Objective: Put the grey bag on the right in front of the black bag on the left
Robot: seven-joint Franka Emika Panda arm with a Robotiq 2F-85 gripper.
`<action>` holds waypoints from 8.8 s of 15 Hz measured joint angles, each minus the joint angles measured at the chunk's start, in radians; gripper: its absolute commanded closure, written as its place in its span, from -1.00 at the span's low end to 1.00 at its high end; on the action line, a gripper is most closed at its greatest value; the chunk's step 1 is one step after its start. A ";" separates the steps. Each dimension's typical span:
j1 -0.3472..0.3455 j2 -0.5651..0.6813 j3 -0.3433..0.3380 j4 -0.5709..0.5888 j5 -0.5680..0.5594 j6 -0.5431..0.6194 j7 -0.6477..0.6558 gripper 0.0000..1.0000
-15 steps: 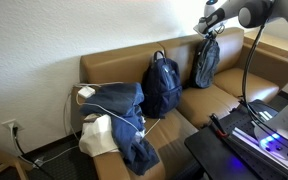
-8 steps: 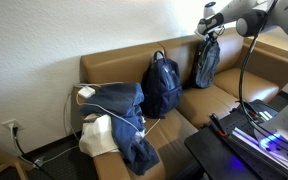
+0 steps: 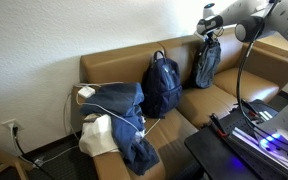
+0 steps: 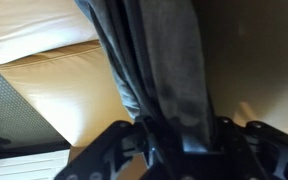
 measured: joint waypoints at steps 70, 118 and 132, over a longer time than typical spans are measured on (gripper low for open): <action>0.539 -0.798 0.391 -1.112 -0.556 -0.297 -0.463 0.90; 0.735 -0.500 0.434 -0.926 -0.723 -0.143 0.336 0.90; 0.585 -0.656 0.515 -1.054 -0.746 -0.008 0.172 -1.00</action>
